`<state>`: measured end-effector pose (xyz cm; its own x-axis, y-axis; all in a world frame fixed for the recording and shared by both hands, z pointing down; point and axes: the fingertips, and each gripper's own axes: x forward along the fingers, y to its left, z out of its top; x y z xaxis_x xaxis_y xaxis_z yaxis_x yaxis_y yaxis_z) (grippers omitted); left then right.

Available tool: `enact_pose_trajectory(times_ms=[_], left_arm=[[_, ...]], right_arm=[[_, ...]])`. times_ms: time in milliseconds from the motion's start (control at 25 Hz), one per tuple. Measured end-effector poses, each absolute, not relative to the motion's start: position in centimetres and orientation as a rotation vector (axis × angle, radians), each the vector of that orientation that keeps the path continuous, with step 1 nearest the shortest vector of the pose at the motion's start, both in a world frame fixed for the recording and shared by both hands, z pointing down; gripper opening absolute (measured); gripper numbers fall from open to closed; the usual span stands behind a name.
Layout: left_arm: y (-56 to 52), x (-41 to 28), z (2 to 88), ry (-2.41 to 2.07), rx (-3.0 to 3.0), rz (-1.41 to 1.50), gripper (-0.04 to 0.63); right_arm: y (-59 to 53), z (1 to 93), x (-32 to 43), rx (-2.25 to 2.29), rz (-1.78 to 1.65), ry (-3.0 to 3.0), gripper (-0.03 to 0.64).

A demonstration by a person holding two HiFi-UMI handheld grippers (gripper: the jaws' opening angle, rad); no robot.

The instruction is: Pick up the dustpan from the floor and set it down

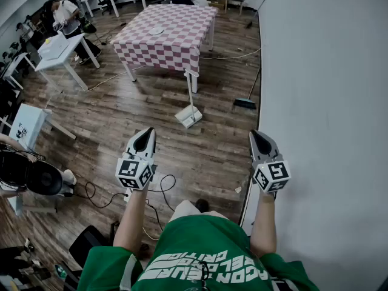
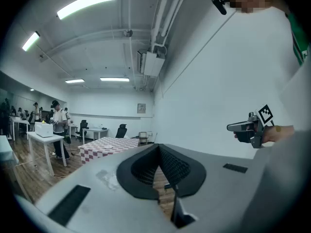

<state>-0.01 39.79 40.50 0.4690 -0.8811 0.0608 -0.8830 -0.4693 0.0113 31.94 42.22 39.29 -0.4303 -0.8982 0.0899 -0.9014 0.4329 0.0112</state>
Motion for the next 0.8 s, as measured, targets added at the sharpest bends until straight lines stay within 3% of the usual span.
enact_pose_trajectory(times_ms=[800], left_arm=[[35.3, 1.2, 41.7, -1.559, 2.633, 0.09, 0.002]], right_arm=[[36.9, 39.8, 33.0, 1.625, 0.079, -2.586, 0.008]])
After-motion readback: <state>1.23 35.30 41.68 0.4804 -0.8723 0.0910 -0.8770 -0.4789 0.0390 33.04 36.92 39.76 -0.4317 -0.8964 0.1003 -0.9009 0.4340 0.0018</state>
